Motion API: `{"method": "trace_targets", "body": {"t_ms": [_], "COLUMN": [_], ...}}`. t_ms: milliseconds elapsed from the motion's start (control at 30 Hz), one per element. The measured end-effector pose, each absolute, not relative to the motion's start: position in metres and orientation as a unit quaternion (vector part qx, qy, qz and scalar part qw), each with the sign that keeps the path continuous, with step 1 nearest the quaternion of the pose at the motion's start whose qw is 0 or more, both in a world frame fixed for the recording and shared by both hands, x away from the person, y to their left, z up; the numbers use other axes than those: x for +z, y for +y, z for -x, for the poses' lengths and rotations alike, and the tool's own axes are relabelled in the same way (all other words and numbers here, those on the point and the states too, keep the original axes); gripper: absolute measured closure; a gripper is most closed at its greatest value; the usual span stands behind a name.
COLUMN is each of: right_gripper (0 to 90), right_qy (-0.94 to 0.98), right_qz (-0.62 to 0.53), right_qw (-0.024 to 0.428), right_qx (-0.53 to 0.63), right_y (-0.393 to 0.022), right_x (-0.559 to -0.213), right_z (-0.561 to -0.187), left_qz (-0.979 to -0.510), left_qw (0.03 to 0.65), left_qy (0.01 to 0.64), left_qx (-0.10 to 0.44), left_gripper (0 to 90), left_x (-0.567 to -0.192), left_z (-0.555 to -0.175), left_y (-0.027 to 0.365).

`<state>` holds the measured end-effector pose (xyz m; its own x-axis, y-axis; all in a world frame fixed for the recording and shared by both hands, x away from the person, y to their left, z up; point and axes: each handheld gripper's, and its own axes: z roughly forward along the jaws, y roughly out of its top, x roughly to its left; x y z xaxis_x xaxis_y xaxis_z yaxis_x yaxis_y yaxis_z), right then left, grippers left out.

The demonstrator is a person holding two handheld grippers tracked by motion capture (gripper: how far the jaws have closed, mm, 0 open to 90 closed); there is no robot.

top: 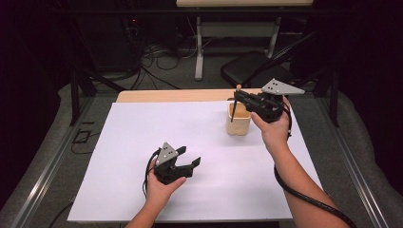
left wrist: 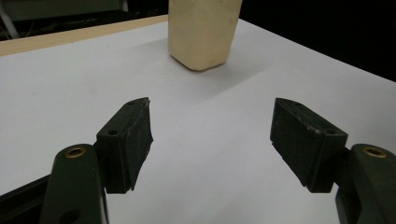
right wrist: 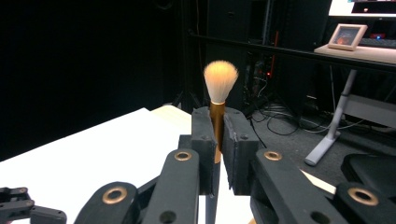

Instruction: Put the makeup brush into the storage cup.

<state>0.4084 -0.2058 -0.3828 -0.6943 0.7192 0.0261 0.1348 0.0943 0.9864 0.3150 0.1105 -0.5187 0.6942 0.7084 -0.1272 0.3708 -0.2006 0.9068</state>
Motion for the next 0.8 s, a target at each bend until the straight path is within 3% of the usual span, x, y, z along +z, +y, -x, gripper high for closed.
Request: {"method": "trace_targets", "body": {"t_ms": [800], "right_gripper": [83.3], "right_qy": [0.693], "right_qz": [-0.341], "right_qw": [0.280], "right_qx": [0.570], "right_y": [-0.213], "right_x": [-0.389], "right_z": [-0.430], "left_qz": [-0.758], "left_qw": [0.522], "left_qy": [0.358], "left_qx": [0.159], "left_gripper": [29.5], "left_x": [-0.519], "left_z": [-0.316], "left_y": [0.111]}}
